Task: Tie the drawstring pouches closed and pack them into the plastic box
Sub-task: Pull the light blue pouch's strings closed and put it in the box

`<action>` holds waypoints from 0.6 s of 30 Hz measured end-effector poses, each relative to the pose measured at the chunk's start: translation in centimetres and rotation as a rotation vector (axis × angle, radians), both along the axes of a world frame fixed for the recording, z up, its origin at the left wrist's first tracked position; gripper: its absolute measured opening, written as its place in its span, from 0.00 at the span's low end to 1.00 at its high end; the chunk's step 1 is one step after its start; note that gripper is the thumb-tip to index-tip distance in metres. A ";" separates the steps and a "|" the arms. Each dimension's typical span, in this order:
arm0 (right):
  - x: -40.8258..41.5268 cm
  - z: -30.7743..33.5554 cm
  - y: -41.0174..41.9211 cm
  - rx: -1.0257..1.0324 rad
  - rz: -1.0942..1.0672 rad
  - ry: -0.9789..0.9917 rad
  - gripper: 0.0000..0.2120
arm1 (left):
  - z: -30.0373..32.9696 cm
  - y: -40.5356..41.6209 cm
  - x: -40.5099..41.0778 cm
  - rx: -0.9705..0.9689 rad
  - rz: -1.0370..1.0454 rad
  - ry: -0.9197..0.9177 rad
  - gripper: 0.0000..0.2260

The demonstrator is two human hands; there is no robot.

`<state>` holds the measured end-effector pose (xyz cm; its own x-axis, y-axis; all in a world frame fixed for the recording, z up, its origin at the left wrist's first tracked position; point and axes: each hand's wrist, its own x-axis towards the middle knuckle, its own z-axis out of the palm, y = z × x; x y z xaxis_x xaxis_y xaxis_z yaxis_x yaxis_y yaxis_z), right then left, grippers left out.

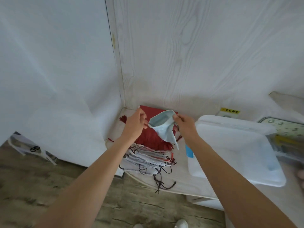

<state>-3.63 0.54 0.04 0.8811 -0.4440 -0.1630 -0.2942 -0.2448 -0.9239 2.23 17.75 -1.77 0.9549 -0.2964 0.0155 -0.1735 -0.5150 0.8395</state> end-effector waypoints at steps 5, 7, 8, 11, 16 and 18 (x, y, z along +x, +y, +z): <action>-0.9 1.3 0.0 0.257 -0.053 -0.052 0.16 | 0.7 -0.4 -0.6 0.039 -0.276 0.147 0.24; -1.1 1.5 0.0 0.270 -0.013 -0.060 0.15 | 0.5 -0.9 -0.9 0.050 -0.295 0.193 0.33; -1.1 1.6 -0.1 0.268 0.009 -0.060 0.15 | 0.6 -1.2 -1.0 0.013 -0.272 0.228 0.34; -1.5 2.1 -0.2 0.325 0.057 -0.079 0.14 | 0.8 -1.9 -0.9 -0.057 -0.235 0.249 0.22; -1.7 2.0 -1.7 0.004 0.020 0.028 0.14 | 1.6 -1.4 -0.4 0.014 -0.090 0.069 0.08; -1.8 2.0 -2.1 -0.057 0.010 0.073 0.15 | 2.2 -1.2 -0.4 0.031 -0.038 0.023 0.13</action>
<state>-5.43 -1.54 2.01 0.8720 -0.4460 -0.2015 -0.3578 -0.2999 -0.8843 1.86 16.60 0.46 0.9429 -0.3328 -0.0159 -0.1746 -0.5342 0.8271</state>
